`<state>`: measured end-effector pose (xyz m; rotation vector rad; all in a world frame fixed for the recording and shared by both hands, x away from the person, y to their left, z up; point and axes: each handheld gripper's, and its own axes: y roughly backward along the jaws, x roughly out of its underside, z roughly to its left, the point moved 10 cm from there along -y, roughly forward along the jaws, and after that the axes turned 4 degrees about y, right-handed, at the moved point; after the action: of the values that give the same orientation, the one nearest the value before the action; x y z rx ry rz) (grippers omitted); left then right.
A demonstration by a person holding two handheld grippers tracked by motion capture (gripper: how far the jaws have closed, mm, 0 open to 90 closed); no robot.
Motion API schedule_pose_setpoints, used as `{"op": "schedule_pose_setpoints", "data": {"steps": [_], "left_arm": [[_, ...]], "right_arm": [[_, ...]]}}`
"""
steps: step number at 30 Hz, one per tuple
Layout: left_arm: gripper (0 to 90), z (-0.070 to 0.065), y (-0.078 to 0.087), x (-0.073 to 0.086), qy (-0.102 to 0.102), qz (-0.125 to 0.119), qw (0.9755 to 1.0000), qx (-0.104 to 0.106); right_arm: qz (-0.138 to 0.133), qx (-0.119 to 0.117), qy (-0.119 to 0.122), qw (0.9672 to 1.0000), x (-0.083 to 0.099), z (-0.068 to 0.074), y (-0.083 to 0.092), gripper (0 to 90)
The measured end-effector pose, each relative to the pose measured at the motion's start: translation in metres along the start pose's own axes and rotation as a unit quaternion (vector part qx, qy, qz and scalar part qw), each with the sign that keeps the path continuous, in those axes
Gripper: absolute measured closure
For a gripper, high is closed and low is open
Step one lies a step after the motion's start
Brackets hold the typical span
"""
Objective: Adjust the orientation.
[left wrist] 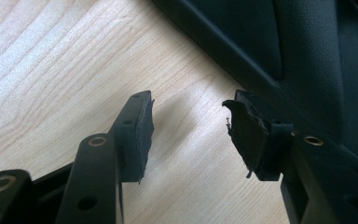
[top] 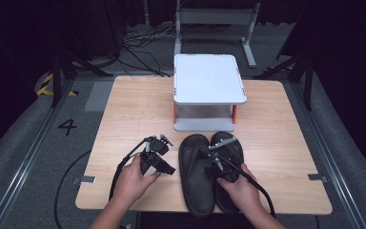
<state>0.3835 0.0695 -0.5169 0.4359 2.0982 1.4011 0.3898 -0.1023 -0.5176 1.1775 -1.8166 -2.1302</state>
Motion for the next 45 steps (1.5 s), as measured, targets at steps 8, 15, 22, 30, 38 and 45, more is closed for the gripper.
{"op": "schedule_pose_setpoints", "data": {"steps": [8, 15, 22, 30, 38, 45], "left_arm": [[49.4, 0.001, 0.0, 0.0, 0.003, 0.002, 1.0, 0.002], [49.5, 0.001, 0.0, 0.0, 0.004, 0.0, 1.0, 0.003], [49.6, 0.002, 0.003, 0.0, 0.006, -0.004, 1.0, 0.003], [49.7, 0.004, 0.002, 0.001, 0.009, -0.004, 0.9999, 0.005], [49.9, 0.006, 0.004, 0.002, 0.012, -0.004, 0.9999, 0.005], [50.2, 0.007, 0.006, 0.003, 0.013, -0.008, 0.9999, 0.007]], "right_arm": [[-0.005, -0.021, -0.037, 0.9991, -0.001, -0.005, 0.002, 62.8], [-0.021, -0.014, -0.05, 0.9984, -0.005, -0.012, 0.004, 73.5], [-0.045, -0.002, -0.071, 0.9964, -0.018, -0.022, 0.011, 74.4], [-0.077, 0.008, -0.098, 0.9922, -0.048, -0.045, 0.019, 74.3], [-0.09, 0.019, -0.124, 0.988, -0.074, -0.063, 0.015, 74.3], [-0.09, 0.036, -0.136, 0.9859, -0.09, -0.075, 0.007, 74.3]]}}
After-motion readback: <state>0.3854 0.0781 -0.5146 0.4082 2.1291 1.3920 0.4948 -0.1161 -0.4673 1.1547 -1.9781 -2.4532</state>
